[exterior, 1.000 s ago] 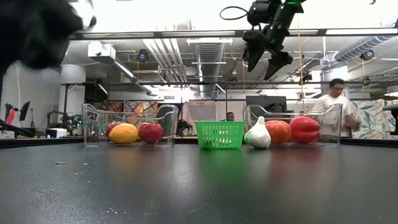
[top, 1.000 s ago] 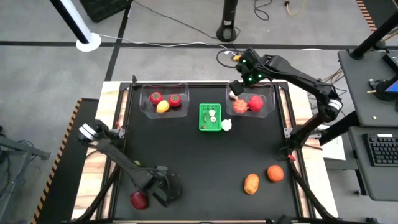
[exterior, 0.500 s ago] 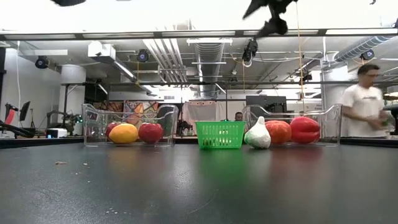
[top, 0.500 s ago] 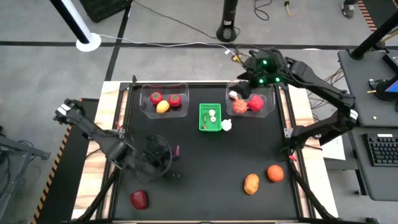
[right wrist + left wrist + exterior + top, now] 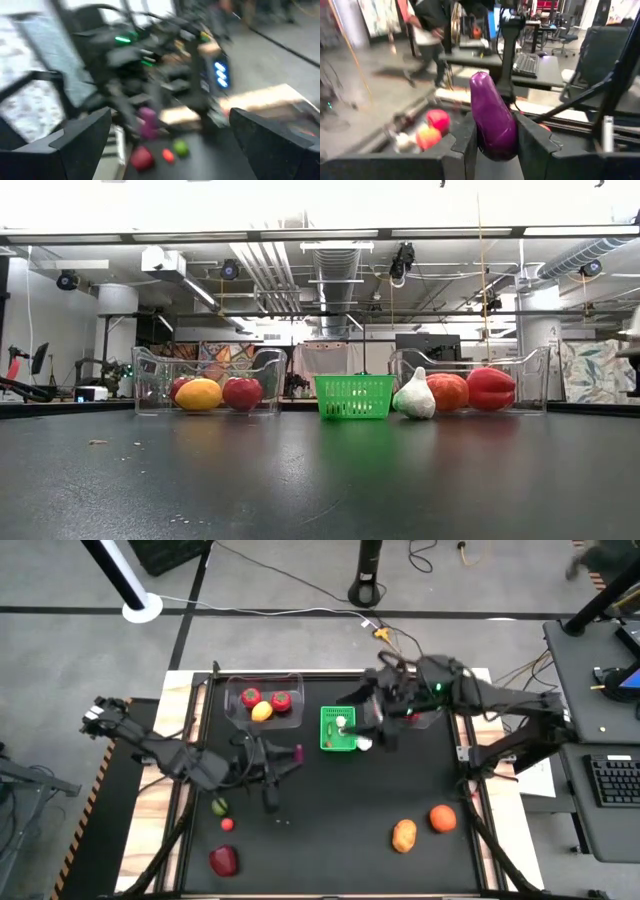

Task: Sort produce into baskets
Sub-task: Put the eggplant into the green basket, then put the green lemon into the left transparent bin

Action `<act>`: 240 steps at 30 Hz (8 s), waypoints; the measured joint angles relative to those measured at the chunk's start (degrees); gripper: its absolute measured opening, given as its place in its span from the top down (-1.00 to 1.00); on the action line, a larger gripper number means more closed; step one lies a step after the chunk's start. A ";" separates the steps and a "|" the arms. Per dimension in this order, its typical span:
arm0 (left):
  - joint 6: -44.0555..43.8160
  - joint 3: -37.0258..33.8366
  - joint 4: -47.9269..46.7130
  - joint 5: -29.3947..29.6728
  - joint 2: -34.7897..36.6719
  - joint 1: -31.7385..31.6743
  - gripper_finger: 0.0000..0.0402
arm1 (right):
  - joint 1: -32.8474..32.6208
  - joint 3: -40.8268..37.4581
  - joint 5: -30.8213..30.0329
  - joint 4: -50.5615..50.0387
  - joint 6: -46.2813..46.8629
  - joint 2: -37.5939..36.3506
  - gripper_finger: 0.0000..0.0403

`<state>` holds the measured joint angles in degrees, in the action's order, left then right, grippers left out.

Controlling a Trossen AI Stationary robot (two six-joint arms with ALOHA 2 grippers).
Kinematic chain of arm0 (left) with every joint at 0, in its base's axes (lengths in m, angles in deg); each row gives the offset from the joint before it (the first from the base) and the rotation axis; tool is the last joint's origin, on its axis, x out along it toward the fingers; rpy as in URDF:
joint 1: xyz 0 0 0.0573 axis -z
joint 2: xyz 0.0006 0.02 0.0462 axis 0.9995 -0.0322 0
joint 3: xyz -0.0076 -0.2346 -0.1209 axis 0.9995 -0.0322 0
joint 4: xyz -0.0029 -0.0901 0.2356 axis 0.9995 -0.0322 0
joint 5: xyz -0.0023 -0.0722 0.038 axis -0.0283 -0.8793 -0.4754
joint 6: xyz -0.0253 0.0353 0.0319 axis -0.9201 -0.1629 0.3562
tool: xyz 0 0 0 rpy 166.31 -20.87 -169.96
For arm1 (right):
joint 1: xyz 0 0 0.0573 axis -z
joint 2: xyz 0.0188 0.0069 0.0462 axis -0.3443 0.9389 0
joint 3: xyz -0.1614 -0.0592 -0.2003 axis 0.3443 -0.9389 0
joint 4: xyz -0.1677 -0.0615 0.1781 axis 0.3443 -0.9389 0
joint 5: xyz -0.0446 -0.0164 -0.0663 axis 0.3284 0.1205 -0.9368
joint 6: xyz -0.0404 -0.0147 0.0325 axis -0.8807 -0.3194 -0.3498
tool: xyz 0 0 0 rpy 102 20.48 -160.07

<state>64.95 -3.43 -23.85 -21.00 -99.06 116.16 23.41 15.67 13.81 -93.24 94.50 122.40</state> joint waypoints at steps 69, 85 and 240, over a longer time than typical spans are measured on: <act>5.77 0.33 14.06 3.13 -3.47 -2.92 0.39 | -7.05 0.01 -6.97 19.88 -0.98 13.36 0.78; -27.51 0.33 -10.48 -5.52 -2.94 -2.94 -0.11 | 0.14 0.07 -7.03 4.43 5.48 13.29 0.79; -21.55 0.16 -59.08 -32.63 -4.28 -59.91 0.21 | -5.26 -0.08 -18.56 -32.37 19.16 3.02 0.04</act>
<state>43.40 -3.28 -82.93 -53.64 -103.34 56.25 18.15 15.59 -4.75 -125.61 113.66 125.43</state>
